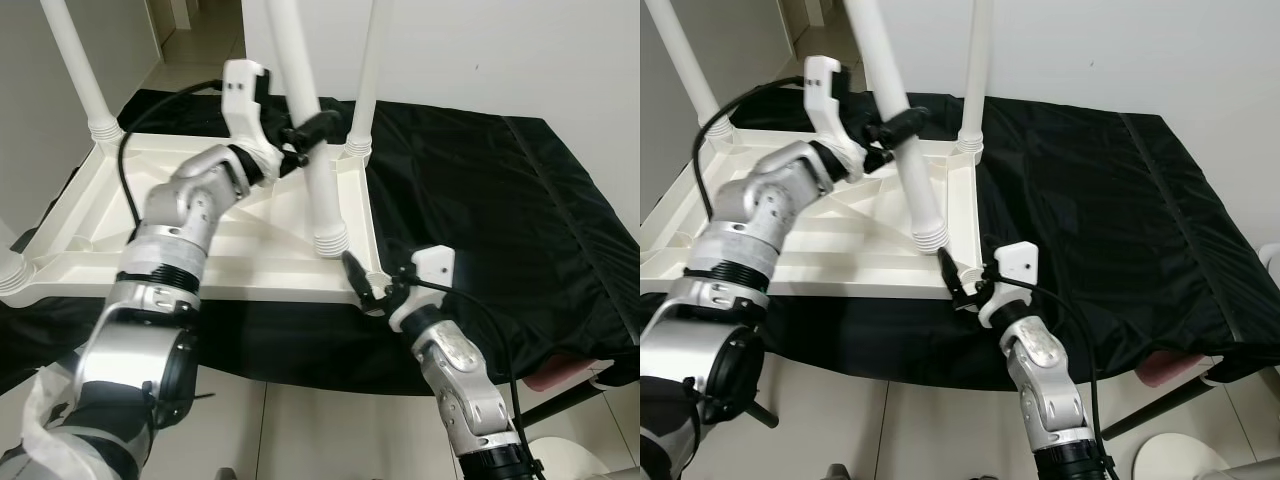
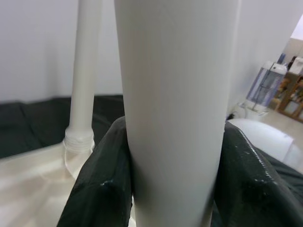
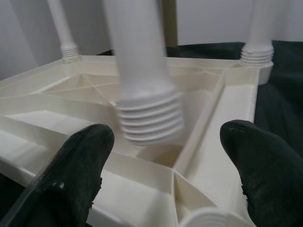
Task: Building children table
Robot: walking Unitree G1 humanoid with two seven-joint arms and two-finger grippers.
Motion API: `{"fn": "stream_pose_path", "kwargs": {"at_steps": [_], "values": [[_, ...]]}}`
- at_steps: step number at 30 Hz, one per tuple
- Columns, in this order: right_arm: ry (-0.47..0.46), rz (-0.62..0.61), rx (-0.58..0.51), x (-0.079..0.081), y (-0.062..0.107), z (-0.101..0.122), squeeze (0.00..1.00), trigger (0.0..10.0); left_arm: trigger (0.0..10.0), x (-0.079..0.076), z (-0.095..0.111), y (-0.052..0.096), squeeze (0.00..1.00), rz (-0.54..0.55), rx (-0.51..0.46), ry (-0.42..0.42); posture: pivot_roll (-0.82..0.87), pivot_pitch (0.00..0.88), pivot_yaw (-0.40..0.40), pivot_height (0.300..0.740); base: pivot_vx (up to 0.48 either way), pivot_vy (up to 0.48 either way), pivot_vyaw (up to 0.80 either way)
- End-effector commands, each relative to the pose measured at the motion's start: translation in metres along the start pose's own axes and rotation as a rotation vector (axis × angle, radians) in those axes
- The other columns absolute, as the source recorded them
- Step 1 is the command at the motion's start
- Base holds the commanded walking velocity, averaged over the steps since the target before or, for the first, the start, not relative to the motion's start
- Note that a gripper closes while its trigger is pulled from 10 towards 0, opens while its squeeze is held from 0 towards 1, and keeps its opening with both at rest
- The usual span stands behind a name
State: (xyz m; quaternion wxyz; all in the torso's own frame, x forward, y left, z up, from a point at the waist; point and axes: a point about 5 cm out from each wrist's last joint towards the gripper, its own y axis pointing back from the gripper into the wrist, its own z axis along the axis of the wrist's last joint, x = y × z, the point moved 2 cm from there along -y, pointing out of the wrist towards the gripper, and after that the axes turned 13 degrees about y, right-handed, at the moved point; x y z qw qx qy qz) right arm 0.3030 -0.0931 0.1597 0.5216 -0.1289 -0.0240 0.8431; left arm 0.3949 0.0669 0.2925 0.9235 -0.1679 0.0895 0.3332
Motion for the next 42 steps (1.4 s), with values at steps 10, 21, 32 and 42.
{"fn": "stream_pose_path", "kwargs": {"at_steps": [10,21,32,42], "values": [[0.105,-0.032,-0.027,-0.008,-0.025,0.02,0.0,10.0,10.0,-0.029,-0.008,-0.013,0.0,-0.019,-0.037,-0.176,-0.02,0.041,0.009,0.74,0.0,0.0,0.0],[0.158,-0.098,-0.001,-0.026,-0.035,0.021,0.0,10.0,10.0,-0.055,-0.022,-0.024,0.0,-0.055,-0.06,-0.185,-0.02,0.028,0.002,0.74,0.0,0.0,0.0],[0.217,-0.138,0.019,-0.042,-0.051,0.022,0.0,10.0,10.0,-0.089,-0.038,-0.032,0.0,-0.122,-0.059,-0.177,-0.01,0.019,0.0,0.74,0.0,0.0,0.0],[0.236,-0.11,0.026,-0.041,-0.057,0.021,0.0,10.0,10.0,-0.101,-0.04,-0.035,0.0,-0.144,-0.066,-0.168,-0.01,0.026,-0.002,0.74,0.0,0.0,0.0]]}}
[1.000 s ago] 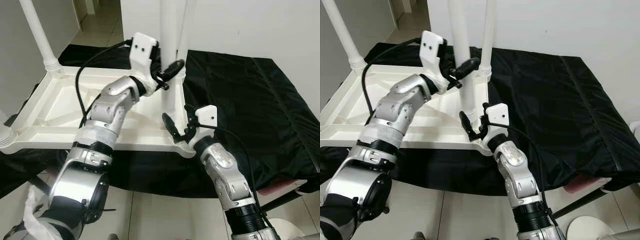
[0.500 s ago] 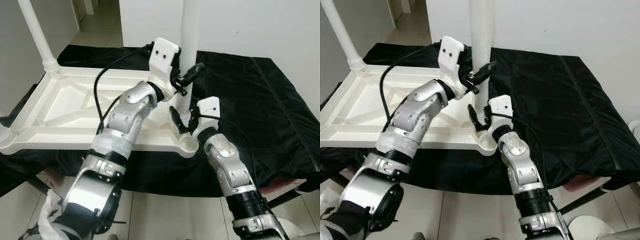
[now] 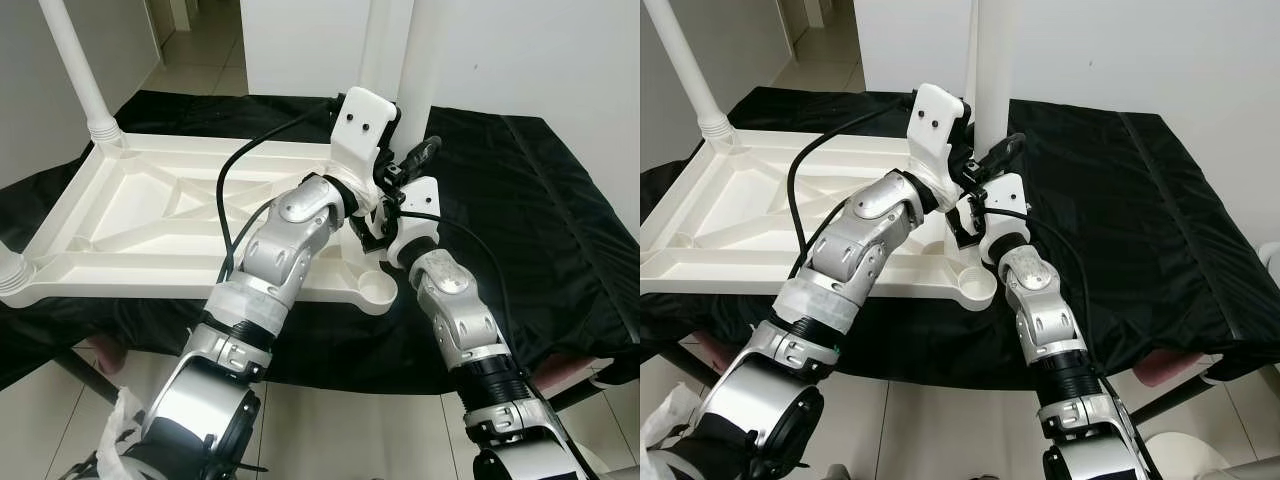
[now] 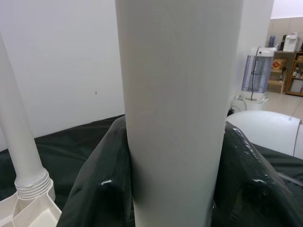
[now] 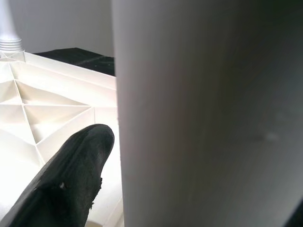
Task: Building children table
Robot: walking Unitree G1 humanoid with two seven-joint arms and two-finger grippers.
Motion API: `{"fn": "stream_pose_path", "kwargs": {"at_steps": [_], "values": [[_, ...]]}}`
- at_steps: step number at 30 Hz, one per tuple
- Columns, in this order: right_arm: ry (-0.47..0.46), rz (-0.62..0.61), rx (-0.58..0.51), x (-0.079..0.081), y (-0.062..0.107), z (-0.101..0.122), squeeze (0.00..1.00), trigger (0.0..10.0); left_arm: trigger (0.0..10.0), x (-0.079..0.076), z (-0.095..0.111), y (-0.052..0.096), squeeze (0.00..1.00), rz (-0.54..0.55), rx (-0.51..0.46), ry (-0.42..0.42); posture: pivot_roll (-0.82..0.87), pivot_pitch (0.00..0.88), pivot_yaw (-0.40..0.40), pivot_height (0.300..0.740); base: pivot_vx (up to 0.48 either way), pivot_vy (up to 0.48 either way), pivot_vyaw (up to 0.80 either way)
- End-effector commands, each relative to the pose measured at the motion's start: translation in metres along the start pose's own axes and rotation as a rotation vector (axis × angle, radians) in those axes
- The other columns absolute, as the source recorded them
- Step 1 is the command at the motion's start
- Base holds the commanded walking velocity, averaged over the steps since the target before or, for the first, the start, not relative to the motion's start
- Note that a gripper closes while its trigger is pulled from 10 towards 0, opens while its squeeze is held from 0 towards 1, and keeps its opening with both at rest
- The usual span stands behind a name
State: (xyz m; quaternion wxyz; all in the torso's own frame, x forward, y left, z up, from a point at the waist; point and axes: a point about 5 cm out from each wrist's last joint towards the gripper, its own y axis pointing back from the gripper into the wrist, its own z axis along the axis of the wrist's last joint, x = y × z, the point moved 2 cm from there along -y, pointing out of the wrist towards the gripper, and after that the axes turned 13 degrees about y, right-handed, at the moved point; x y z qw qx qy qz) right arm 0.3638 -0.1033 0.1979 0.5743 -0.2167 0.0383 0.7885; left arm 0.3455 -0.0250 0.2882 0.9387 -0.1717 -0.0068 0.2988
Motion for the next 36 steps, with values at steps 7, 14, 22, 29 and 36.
{"fn": "stream_pose_path", "kwargs": {"at_steps": [7,14,22,29,36], "values": [[-0.031,0.022,0.02,0.005,0.002,-0.006,0.0,0.0,10.0,-0.012,0.004,-0.004,0.0,-0.039,-0.013,-0.001,-0.01,0.032,0.001,0.74,0.0,0.0,0.0],[-0.067,-0.015,0.053,0.004,0.004,-0.011,0.0,0.0,10.0,-0.012,0.005,-0.005,0.0,-0.035,-0.014,-0.006,-0.01,0.033,0.005,0.74,0.0,0.0,0.0],[-0.085,-0.052,0.057,0.0,0.004,-0.013,0.0,0.0,10.0,-0.016,0.008,-0.005,0.0,-0.047,-0.019,-0.034,-0.01,0.034,0.007,0.74,0.0,0.0,0.0],[-0.13,-0.083,0.063,-0.002,0.002,-0.011,0.0,10.0,10.0,-0.019,0.01,-0.004,1.0,-0.076,-0.037,0.051,-0.01,0.033,0.009,0.74,0.0,0.0,0.0],[-0.178,-0.109,0.077,-0.005,0.003,-0.013,0.0,10.0,10.0,-0.024,0.015,0.0,0.0,-0.11,-0.067,0.016,-0.01,0.029,0.006,0.74,0.0,0.0,0.0]]}}
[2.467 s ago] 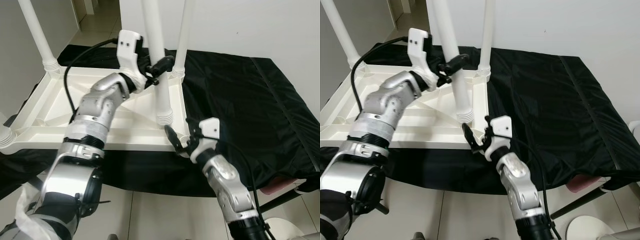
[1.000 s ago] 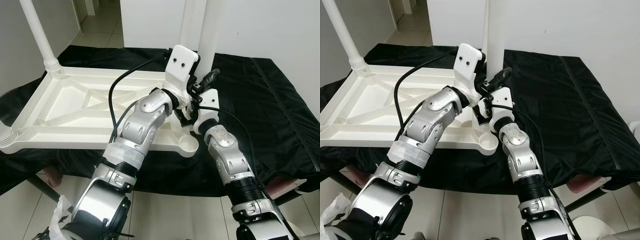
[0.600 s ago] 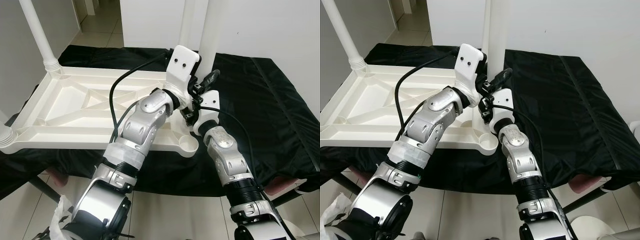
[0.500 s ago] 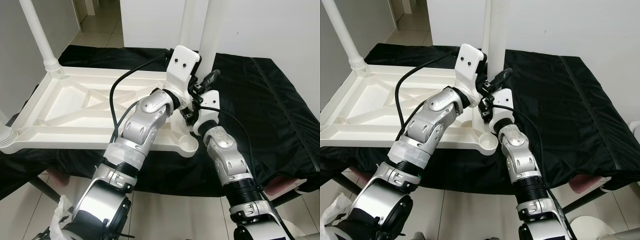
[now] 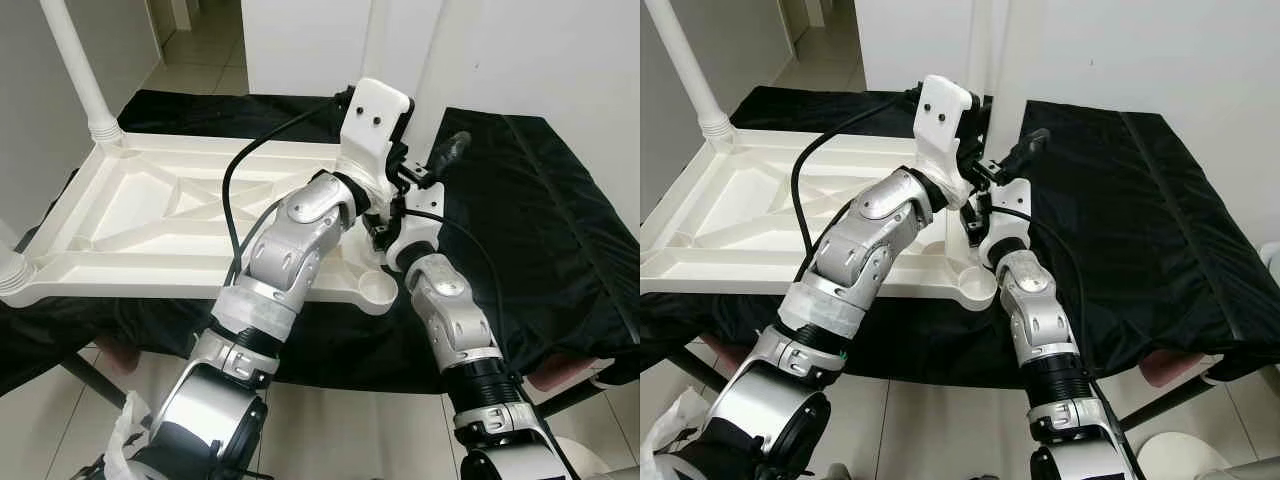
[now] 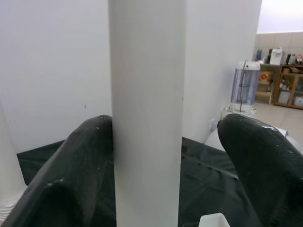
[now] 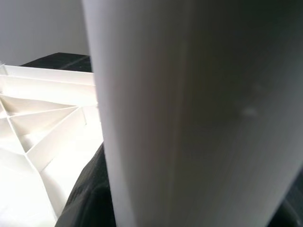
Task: Building children table
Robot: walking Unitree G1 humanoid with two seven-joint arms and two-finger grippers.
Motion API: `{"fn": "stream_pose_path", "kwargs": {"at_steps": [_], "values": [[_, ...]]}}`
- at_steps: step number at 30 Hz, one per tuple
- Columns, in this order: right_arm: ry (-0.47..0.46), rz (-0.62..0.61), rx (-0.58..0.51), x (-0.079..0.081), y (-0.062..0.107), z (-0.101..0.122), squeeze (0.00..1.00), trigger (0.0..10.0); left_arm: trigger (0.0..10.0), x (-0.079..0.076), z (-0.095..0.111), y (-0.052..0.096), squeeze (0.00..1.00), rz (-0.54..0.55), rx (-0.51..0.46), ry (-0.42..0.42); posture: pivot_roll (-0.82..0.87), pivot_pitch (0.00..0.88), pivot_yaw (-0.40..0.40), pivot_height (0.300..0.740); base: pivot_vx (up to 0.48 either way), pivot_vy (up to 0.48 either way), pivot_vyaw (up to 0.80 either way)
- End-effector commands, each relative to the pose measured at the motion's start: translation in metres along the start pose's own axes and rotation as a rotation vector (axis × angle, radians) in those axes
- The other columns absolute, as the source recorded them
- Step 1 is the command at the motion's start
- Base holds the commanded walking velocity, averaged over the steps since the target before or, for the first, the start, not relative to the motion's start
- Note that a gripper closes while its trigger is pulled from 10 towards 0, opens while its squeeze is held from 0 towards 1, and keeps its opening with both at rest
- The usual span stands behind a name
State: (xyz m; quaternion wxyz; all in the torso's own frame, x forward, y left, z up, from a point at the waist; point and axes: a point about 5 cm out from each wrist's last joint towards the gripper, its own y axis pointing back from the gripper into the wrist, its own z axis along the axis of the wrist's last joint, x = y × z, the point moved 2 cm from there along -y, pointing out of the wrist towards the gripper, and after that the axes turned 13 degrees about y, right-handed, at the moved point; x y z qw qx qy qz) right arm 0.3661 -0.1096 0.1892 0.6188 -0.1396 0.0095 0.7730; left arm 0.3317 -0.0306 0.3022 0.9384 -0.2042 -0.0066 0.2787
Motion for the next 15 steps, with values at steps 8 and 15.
{"fn": "stream_pose_path", "kwargs": {"at_steps": [8,15], "values": [[-0.069,-0.078,0.012,-0.01,0.003,-0.004,0.0,10.0,10.0,0.0,0.001,0.014,0.0,-0.041,-0.025,-0.021,-0.01,0.017,0.002,0.74,0.0,0.0,0.0],[-0.042,-0.134,0.016,-0.023,0.011,-0.01,0.0,10.0,10.0,0.021,-0.008,0.035,0.0,0.043,0.012,-0.069,0.0,0.016,-0.006,0.74,0.0,0.0,0.0]]}}
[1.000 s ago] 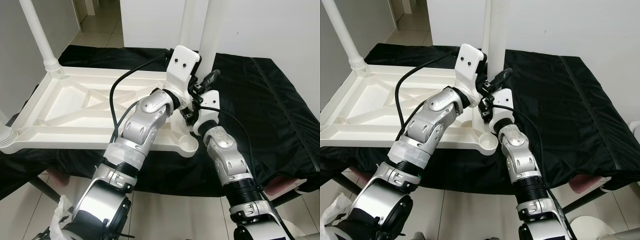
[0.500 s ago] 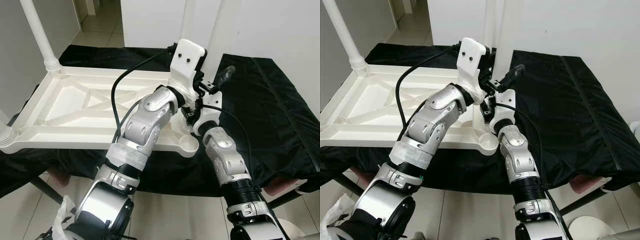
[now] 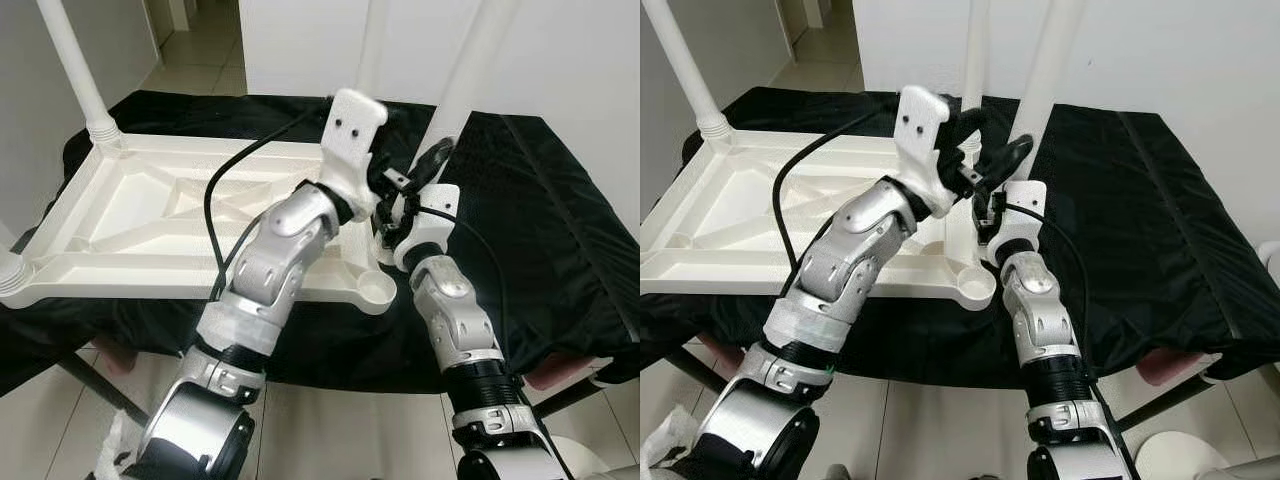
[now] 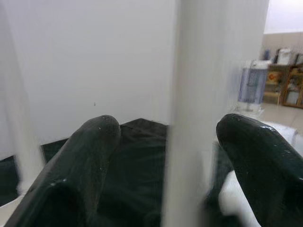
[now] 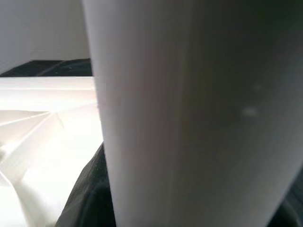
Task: Building children table
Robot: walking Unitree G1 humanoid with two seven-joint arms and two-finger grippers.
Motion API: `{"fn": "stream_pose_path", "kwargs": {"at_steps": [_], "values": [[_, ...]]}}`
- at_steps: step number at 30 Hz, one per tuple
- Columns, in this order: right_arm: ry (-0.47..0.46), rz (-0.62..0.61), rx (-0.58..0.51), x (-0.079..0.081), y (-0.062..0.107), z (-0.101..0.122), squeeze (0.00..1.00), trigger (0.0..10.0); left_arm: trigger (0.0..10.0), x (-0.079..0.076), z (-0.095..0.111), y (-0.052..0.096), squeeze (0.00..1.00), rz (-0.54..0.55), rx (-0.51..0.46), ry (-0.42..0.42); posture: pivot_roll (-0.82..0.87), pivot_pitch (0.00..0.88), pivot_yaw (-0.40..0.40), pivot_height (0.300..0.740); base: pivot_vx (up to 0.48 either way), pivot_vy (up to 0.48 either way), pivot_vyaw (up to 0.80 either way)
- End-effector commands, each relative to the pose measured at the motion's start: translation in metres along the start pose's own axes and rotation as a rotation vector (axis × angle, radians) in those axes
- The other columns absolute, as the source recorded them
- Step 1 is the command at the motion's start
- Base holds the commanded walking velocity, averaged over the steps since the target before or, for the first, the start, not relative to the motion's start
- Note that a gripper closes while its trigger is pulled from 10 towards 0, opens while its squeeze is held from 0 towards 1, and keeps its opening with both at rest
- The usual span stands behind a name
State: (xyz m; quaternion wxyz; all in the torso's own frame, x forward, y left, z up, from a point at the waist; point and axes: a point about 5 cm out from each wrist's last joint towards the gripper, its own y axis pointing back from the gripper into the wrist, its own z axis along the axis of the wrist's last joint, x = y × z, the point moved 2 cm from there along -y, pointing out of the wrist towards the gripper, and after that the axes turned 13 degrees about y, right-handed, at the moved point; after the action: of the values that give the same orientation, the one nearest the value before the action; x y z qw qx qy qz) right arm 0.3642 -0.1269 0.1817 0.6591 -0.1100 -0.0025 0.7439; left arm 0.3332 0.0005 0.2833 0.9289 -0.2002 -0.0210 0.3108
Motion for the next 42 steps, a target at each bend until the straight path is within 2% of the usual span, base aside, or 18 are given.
{"fn": "stream_pose_path", "kwargs": {"at_steps": [1,2,3,6,11,13,21,26,30,35,36,37,39,41,42], "values": [[0.007,-0.041,-0.016,-0.012,0.006,-0.001,0.0,10.0,10.0,0.004,-0.005,0.007,0.0,-0.008,0.024,-0.036,0.0,0.016,-0.006,0.74,0.0,0.0,0.0],[0.007,-0.041,-0.016,-0.012,0.006,-0.001,0.0,10.0,10.0,0.004,-0.005,0.007,0.0,-0.008,0.024,-0.036,0.0,0.016,-0.006,0.74,0.0,0.0,0.0],[0.011,-0.029,-0.019,-0.015,0.011,-0.003,0.0,10.0,10.0,0.01,-0.008,0.014,0.0,0.027,0.029,-0.071,0.0,0.016,-0.008,0.74,0.0,0.0,0.0],[0.029,0.018,-0.025,-0.013,0.017,-0.004,0.0,10.0,10.0,0.016,-0.016,0.026,0.0,0.016,0.074,-0.066,-0.01,0.019,-0.006,0.74,0.0,0.0,0.0],[0.063,0.021,-0.036,-0.013,0.021,-0.005,0.0,10.0,10.0,0.024,-0.022,0.037,0.0,0.032,0.112,-0.09,-0.01,0.021,-0.007,0.74,0.0,0.0,0.0],[0.068,0.029,-0.045,-0.01,0.024,-0.005,0.0,10.0,10.0,0.03,-0.028,0.046,0.0,0.042,0.151,-0.105,-0.01,0.025,-0.003,0.74,0.0,0.0,0.0],[0.126,0.037,-0.07,-0.007,0.026,-0.003,0.0,10.0,10.0,0.03,-0.043,0.058,0.0,0.04,0.228,-0.12,-0.01,0.025,-0.002,0.74,0.0,0.0,0.0],[0.128,0.165,-0.135,0.011,0.036,0.003,0.0,10.0,10.0,0.018,-0.065,0.07,0.0,-0.015,0.296,-0.116,0.0,0.026,-0.011,0.74,0.0,0.0,0.0],[0.11,0.185,-0.158,0.016,0.038,0.005,0.0,10.0,10.0,0.012,-0.078,0.08,0.0,-0.077,0.373,-0.141,0.01,0.032,-0.011,0.74,0.0,0.0,0.0],[0.102,0.173,-0.173,0.014,0.037,0.008,0.0,10.0,10.0,0.008,-0.092,0.091,0.0,-0.14,0.459,-0.166,0.0,0.036,-0.009,0.74,0.0,0.0,0.0],[0.105,0.161,-0.173,0.011,0.037,0.009,0.0,10.0,10.0,0.008,-0.101,0.097,0.0,-0.173,0.52,-0.194,0.0,0.036,-0.007,0.74,0.0,0.0,0.0],[0.105,0.161,-0.173,0.011,0.037,0.009,0.0,10.0,10.0,0.008,-0.101,0.097,0.0,-0.173,0.52,-0.194,0.0,0.036,-0.007,0.74,0.0,0.0,0.0],[0.122,0.139,-0.17,0.005,0.036,0.009,0.0,10.0,10.0,0.011,-0.115,0.108,0.0,-0.211,0.629,-0.254,0.0,0.045,-0.002,0.74,0.0,0.0,0.0],[0.122,0.139,-0.17,0.005,0.036,0.009,0.0,10.0,10.0,0.011,-0.115,0.108,0.0,-0.211,0.629,-0.254,0.0,0.045,-0.002,0.74,0.0,0.0,0.0],[0.125,0.133,-0.169,0.003,0.036,0.009,0.0,10.0,10.0,0.014,-0.12,0.111,0.0,-0.201,0.672,-0.266,0.0,0.048,0.001,0.74,0.0,0.0,0.0]]}}
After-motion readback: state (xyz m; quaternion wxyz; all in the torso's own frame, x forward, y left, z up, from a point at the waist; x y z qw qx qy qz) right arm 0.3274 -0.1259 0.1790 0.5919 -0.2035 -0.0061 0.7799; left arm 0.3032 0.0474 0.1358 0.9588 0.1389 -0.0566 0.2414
